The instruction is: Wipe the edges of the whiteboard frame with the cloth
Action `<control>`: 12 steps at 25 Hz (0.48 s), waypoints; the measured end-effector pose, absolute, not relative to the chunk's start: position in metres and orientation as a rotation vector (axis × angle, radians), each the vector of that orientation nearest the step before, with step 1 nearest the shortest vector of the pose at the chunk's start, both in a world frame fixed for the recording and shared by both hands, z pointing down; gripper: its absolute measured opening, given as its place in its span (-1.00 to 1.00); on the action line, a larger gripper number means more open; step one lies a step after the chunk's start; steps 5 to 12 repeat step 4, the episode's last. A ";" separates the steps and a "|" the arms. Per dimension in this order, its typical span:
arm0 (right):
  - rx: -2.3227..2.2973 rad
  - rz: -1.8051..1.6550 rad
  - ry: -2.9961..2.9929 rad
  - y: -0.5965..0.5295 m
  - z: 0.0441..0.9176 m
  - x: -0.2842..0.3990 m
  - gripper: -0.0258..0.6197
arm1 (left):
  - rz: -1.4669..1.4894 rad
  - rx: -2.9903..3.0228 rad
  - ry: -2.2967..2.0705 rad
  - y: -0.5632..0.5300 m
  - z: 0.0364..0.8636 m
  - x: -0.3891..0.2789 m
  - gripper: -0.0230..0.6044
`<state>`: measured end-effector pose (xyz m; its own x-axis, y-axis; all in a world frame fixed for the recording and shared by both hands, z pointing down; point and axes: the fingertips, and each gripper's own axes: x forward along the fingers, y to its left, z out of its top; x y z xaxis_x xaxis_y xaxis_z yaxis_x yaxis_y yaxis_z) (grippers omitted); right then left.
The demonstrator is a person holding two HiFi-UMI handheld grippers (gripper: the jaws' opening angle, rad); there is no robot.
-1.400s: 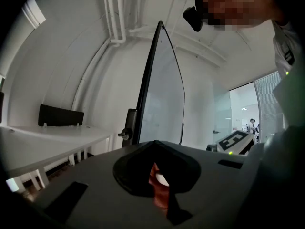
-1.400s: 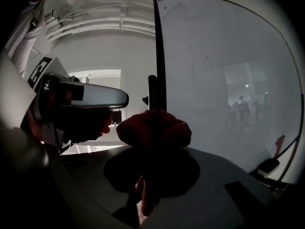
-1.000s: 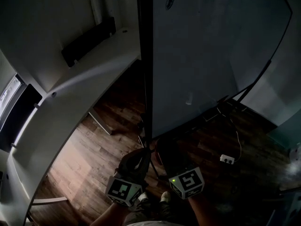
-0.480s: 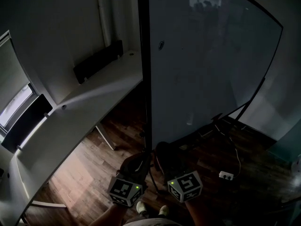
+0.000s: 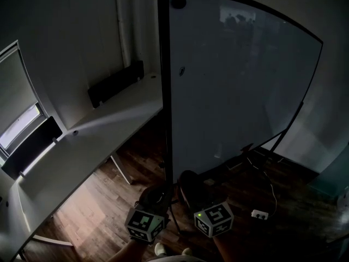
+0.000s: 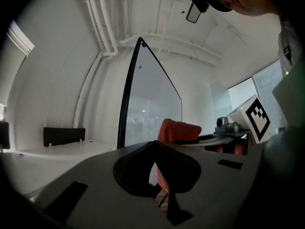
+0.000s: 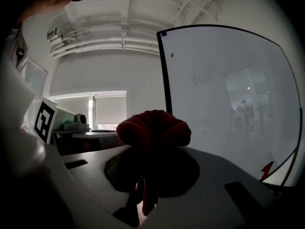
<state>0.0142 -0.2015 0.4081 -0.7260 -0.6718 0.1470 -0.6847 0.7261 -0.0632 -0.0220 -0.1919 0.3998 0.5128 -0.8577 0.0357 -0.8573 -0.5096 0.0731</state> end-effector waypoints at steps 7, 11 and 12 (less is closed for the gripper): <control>1.099 0.175 -2.817 -0.198 0.408 0.015 -0.77 | -0.004 2.663 -1.530 -0.190 0.399 -0.022 -0.90; 1.099 0.175 -2.817 -0.198 0.408 0.015 -0.77 | -0.004 2.663 -1.530 -0.190 0.399 -0.022 -0.90; 1.099 0.175 -2.817 -0.198 0.408 0.015 -0.77 | -0.004 2.663 -1.530 -0.190 0.399 -0.022 -0.90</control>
